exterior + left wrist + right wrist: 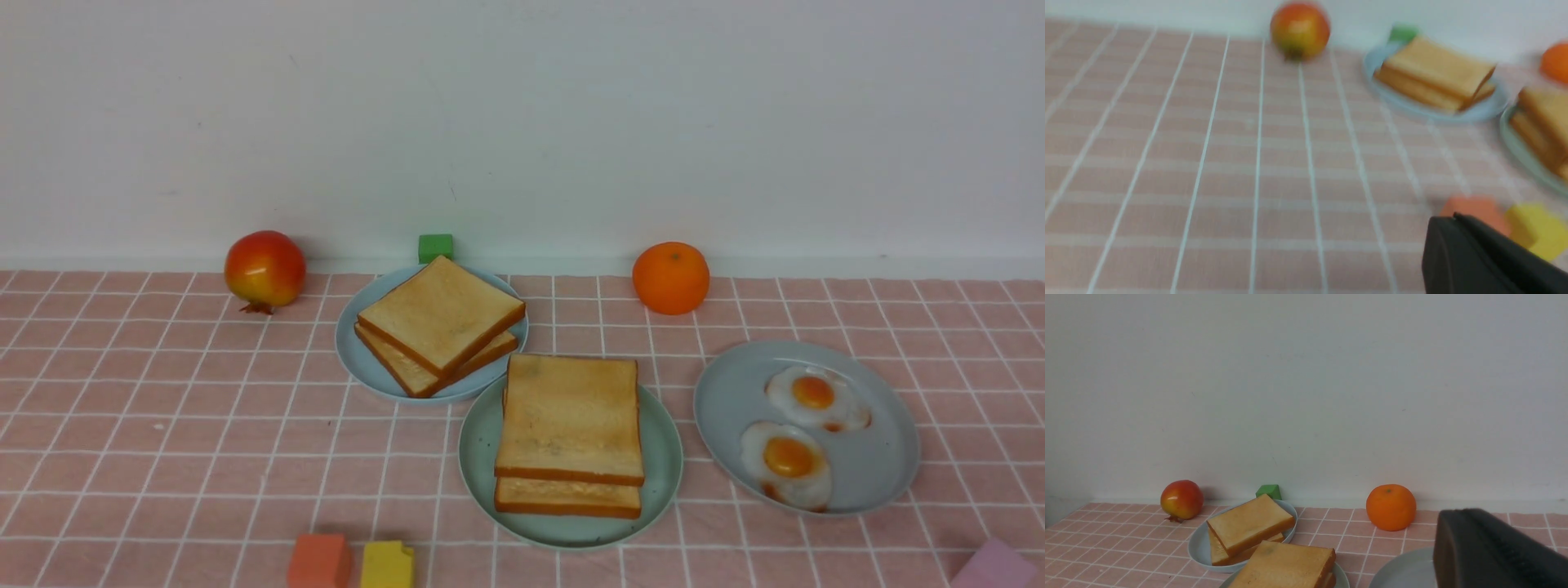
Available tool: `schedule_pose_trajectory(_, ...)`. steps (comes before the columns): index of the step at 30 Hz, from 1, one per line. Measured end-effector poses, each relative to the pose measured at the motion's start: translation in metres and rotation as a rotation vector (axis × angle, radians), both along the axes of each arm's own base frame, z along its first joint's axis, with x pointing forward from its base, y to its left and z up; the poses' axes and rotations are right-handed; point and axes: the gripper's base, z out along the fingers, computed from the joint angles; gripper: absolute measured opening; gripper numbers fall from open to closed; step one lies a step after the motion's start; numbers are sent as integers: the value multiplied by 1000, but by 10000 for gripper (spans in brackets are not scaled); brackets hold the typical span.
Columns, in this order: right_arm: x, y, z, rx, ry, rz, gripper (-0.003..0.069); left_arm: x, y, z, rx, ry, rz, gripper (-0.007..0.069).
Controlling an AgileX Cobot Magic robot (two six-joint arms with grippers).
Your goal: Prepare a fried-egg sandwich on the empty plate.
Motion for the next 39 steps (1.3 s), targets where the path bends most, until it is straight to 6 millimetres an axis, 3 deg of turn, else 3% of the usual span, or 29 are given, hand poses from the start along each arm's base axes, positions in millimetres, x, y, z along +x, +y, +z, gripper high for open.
schedule_pose_trajectory(9,0,0,0,-1,3,2,48,-2,1,-6,87,68,-11,13)
schedule_pose_trajectory(21,0,0,0,-1,3,2,62,-1,6,-4,56,45,107,13)
schedule_pose_trajectory(39,0,0,0,0,3,2,85,-1,6,-4,56,40,110,13)
